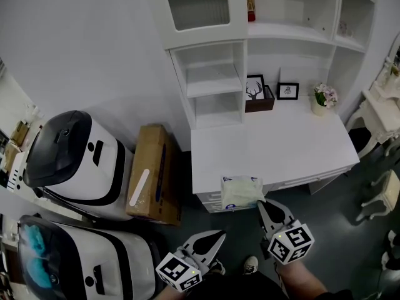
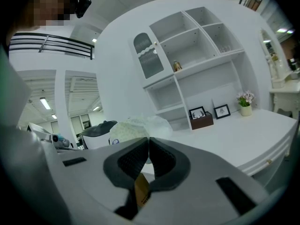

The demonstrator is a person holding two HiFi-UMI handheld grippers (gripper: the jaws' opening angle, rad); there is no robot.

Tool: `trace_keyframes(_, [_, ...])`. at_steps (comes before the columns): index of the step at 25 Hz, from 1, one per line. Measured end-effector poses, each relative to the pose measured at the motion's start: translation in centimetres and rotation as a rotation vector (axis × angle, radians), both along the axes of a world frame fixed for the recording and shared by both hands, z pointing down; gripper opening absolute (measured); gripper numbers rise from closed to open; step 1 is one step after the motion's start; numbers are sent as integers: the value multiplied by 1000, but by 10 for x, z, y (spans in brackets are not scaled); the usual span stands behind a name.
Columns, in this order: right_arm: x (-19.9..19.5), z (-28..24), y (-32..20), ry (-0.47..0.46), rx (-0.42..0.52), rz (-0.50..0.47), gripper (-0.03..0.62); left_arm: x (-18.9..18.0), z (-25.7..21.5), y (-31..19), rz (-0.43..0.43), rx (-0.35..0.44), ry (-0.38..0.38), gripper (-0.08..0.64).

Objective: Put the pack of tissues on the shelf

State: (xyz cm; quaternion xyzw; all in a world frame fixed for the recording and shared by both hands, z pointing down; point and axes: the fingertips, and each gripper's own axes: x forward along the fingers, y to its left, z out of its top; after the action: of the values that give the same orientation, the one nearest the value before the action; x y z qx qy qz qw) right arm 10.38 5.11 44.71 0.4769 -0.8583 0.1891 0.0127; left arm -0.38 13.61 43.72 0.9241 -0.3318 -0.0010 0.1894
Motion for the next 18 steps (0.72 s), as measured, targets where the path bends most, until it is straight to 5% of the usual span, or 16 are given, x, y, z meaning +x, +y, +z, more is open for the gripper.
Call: trace_keyframes(18, [-55,3,-37,9,-2,62,8,-64,7,-42,52,-7,17,5])
